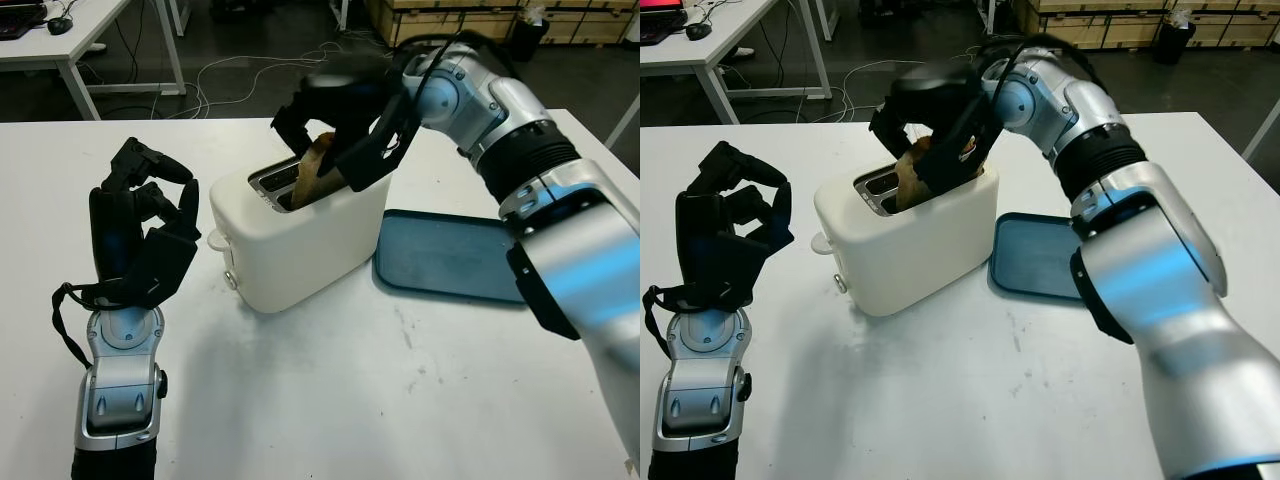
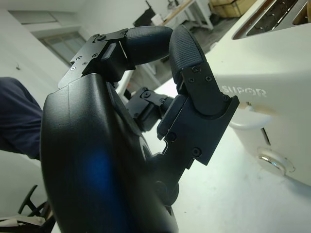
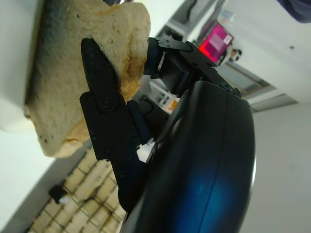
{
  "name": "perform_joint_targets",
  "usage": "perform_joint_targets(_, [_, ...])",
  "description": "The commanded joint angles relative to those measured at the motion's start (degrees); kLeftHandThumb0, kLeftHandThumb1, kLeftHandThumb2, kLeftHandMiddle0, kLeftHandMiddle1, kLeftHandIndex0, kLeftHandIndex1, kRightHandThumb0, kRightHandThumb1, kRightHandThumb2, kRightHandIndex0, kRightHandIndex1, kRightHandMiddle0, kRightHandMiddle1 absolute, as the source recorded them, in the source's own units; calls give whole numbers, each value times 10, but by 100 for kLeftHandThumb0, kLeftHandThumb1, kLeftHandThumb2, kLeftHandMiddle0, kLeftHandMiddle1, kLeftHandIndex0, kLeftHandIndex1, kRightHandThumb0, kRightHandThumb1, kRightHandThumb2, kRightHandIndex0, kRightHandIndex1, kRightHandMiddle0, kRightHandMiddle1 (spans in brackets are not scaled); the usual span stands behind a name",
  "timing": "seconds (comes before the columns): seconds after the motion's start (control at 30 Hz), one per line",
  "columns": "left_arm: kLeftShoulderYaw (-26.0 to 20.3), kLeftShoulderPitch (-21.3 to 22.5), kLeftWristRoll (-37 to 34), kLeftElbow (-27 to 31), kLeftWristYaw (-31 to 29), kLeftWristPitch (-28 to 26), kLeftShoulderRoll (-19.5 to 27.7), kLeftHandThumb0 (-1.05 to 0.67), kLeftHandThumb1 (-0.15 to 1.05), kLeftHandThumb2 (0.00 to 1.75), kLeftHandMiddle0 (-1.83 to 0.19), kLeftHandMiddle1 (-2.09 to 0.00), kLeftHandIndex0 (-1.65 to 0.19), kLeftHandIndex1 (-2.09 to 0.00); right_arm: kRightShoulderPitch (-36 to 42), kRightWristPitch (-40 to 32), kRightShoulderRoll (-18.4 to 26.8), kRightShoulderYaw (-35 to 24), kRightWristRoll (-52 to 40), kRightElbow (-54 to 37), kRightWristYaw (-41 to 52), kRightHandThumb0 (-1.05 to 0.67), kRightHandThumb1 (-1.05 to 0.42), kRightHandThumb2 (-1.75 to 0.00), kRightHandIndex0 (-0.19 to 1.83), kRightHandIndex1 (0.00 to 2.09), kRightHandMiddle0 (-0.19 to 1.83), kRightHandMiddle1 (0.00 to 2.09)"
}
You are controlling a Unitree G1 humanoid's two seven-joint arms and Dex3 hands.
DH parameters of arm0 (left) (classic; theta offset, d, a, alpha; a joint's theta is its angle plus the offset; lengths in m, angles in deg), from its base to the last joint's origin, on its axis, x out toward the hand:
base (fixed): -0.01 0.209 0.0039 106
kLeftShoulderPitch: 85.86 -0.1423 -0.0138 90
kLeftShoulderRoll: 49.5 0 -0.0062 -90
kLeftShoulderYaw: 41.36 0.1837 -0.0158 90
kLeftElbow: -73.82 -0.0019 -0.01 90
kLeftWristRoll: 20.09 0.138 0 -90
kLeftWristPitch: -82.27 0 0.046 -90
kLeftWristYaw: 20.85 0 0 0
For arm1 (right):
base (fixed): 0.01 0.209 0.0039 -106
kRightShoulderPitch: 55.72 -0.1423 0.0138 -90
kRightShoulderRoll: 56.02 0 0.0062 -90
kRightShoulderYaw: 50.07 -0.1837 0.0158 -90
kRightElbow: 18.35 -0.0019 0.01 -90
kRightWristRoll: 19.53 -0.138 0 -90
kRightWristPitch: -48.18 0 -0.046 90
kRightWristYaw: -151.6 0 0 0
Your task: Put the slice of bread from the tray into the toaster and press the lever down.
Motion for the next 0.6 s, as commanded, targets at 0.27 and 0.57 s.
perform_joint_targets(0.27, [4,-2,7,7,5,-1,-3,-15,65,100,-92,-175,-59,-175,-12,-3,-10,-16,-32,13,39,-70,-92,-22,97,170,78,157])
perform_joint_targets(0.57, [3,-4,3,8,3,0,-3,-14,65,99,-92,-175,-58,-175,-11,-16,-8,-15,-37,6,121,-98,-91,-2,27,43,54,1])
